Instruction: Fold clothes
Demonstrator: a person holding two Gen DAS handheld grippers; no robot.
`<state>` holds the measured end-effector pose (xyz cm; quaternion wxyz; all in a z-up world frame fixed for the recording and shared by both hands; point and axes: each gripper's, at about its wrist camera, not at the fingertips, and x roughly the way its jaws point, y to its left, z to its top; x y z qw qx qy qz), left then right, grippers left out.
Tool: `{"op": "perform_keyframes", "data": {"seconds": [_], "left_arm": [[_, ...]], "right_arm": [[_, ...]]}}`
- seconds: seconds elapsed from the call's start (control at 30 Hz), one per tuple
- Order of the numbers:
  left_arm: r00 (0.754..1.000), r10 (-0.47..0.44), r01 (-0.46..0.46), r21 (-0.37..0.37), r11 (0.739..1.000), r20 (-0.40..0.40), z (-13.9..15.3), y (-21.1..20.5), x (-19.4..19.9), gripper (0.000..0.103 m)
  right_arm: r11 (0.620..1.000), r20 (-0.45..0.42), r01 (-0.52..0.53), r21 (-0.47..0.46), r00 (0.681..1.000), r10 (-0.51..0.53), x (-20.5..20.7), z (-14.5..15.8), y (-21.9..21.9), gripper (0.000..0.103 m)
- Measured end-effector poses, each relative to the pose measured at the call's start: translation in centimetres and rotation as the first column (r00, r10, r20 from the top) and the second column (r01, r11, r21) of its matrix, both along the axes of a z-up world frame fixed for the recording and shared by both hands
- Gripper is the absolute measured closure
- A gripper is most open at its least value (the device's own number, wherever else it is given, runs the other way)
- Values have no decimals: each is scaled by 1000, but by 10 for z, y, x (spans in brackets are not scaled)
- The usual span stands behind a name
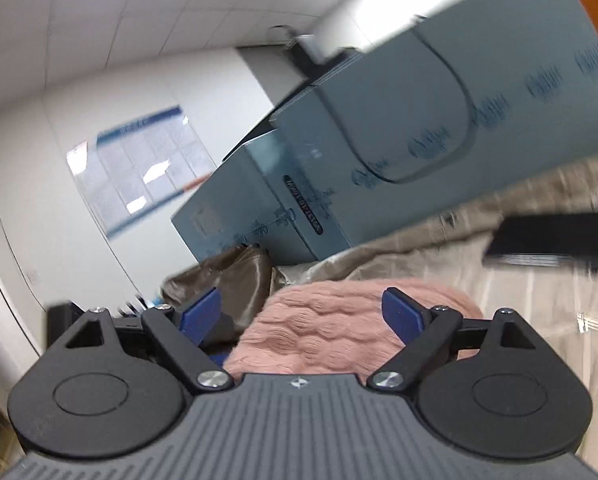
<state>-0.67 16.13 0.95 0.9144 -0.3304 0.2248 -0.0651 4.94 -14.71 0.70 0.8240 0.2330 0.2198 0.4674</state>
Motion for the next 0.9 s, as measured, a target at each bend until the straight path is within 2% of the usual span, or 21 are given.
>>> {"op": "perform_keyframes", "data": {"seconds": [0.03,0.13,0.17,0.2,0.23,0.27,0.3,0.33,0.4,0.5,0.6,0.7,0.77,0.83,0.9], "left_arm": [[1000,-26,26,-1,1000,-11,1,-4,5,1],[994,-81,86,62,994,-73,2,-24,24,4],[991,-94,103,97,990,-93,2,-32,29,9],[988,-99,116,149,982,-115,-1,-40,34,30],[986,-101,125,179,976,-136,-5,-45,38,47],[984,-101,128,191,973,-143,-9,-48,40,52],[985,-105,130,193,972,-133,-11,-49,40,60],[987,-110,131,192,973,-117,-11,-50,39,69],[991,-125,133,170,976,-56,-5,-51,33,77],[984,-162,153,111,982,73,12,-51,16,81],[978,-138,129,67,989,156,20,-35,-4,81],[991,-68,67,11,998,116,6,-9,-9,81],[1000,8,-8,-29,1000,2,-17,7,-7,81],[995,51,-55,-39,998,-91,-36,15,-4,81],[993,53,-58,-45,997,-102,-42,17,-6,81]], "right_arm": [[1000,-28,-2,18,1000,3,3,-5,-4,16],[999,-107,-16,47,994,21,12,-14,-10,16],[998,-128,-22,54,991,29,15,-16,-10,16],[998,-137,-29,54,990,36,16,-18,-10,16],[998,-137,-34,49,990,41,15,-19,-9,16],[998,-137,-39,44,990,45,15,-20,-8,16],[998,-135,-44,41,990,49,14,-20,-9,16],[998,-130,-44,42,990,50,12,-20,-9,16],[997,-117,-41,58,992,48,10,-20,-10,16],[992,-97,-32,121,994,44,8,-18,-17,16],[983,-82,-28,183,996,43,7,-15,-24,16],[979,-93,-45,198,994,64,9,-14,-24,16],[979,-103,-65,192,991,86,9,-15,-20,16],[981,-105,-89,173,989,108,8,-16,-14,16],[983,-106,-112,148,986,129,7,-17,-8,16]]}}
